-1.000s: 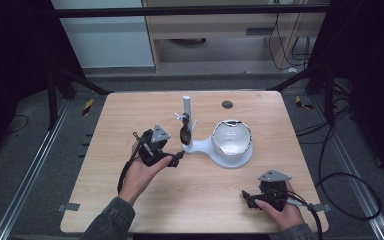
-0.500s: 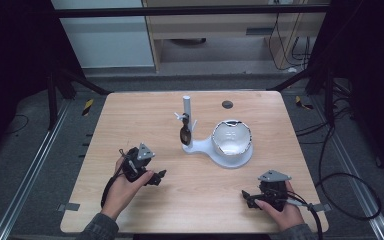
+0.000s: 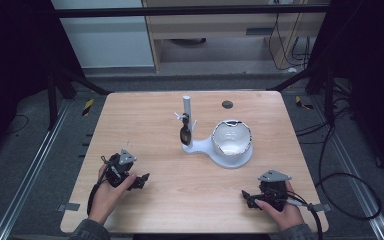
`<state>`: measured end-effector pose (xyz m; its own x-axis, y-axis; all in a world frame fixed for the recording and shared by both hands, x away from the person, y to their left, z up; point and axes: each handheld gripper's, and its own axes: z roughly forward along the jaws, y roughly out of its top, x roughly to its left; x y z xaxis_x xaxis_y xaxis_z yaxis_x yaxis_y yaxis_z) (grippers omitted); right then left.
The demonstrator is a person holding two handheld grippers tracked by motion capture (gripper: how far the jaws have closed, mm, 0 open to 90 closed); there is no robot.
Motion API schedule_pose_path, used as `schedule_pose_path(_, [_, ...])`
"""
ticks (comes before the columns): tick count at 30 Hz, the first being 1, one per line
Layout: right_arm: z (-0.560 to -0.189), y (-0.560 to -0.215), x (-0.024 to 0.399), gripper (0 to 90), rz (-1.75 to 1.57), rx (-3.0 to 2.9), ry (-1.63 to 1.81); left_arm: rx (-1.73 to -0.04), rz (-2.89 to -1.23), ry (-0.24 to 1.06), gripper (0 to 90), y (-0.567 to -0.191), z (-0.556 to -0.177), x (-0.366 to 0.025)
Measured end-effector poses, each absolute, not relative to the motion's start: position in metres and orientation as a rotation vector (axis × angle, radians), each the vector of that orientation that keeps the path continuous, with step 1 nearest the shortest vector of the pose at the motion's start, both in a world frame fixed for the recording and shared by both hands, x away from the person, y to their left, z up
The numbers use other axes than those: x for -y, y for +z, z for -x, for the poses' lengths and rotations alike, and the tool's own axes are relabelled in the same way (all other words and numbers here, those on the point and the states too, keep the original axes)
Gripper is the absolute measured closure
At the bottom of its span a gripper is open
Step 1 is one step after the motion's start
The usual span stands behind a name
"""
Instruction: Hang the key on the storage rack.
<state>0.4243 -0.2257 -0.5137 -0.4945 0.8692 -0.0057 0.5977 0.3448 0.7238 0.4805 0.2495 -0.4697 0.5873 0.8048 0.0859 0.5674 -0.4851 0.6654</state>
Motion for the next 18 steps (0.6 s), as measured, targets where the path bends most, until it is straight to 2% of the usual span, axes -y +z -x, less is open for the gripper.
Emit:
schedule_pose_path(8, [-0.424,-0.514,0.226,0.4,-1.290,-2.222,0.948,-1.174,-2.169,0.520,8.9,-0.478,-0.489,-0.275])
schedule_pose_path(18, [-0.424,-0.514,0.226,0.4,-1.289,-2.222,0.948,-1.215,-2.134,0.499,8.9,-0.489,-0.494,-0.287])
